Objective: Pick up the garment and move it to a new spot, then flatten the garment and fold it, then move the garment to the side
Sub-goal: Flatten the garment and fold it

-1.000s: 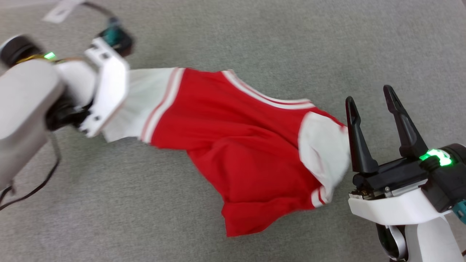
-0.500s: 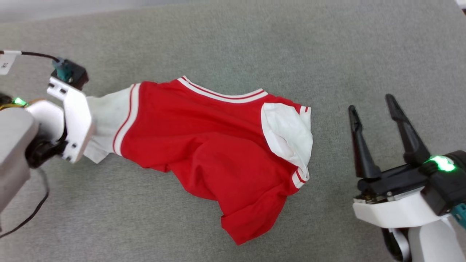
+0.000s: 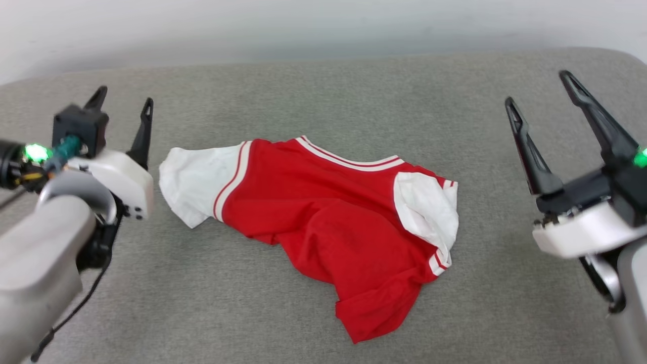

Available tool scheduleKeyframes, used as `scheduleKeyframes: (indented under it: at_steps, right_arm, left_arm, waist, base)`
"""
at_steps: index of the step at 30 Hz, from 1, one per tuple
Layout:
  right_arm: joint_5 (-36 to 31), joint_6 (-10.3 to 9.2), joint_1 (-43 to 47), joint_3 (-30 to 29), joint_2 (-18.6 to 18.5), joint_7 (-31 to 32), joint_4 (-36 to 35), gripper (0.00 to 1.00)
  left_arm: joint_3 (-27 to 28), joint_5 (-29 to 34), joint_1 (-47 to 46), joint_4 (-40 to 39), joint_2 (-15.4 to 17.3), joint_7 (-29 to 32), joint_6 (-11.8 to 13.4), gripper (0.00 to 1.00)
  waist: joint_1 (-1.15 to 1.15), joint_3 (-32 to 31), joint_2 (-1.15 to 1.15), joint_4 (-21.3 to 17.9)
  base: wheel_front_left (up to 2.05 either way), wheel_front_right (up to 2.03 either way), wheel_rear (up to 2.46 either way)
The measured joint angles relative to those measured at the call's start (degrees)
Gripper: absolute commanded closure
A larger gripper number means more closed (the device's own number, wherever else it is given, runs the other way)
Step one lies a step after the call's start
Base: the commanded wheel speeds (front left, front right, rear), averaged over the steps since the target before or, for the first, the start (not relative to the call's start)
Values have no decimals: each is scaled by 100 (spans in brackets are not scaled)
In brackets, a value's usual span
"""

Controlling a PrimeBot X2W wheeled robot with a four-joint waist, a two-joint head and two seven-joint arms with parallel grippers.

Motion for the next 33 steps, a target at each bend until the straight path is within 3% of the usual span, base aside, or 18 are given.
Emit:
scheduleKeyframes:
  at_steps: [6,13,17,21,26,33]
  right_arm:
    - [928,0,-748,957,-980,1684,205,0]
    - [2510,0,-1535,2224,-2006,3756,187,0]
    - [3312,0,-1905,2885,-2377,4681,201,0]
    - [3784,0,-2159,3341,-2498,5191,410,0]
    - [4024,0,-2463,3726,-2387,5319,1010,0]
    - [4087,0,-2708,4129,-1995,5038,2036,0]
  left_arm:
    - [907,476,862,-1126,-34,-81,977,0]
    - [2058,1367,2215,-2102,-417,-92,1524,0]
    - [2695,1868,2906,-2452,-813,-92,1623,0]
    - [3182,2301,3420,-2628,-1240,-92,1553,0]
    - [3560,2716,3825,-2649,-1786,-92,1274,0]
    - [4053,3185,3965,-2569,-2354,-92,846,0]
  waist:
    - [0,-74,0,183]
    - [0,-16,0,329]
    - [0,43,0,401]
    - [0,126,0,493]
    - [0,276,0,635]
    - [0,551,0,879]
  base:
    - [0,0,0]
    - [0,0,0]
    - [0,0,0]
    - [0,0,0]
    - [0,0,0]
    - [0,0,0]
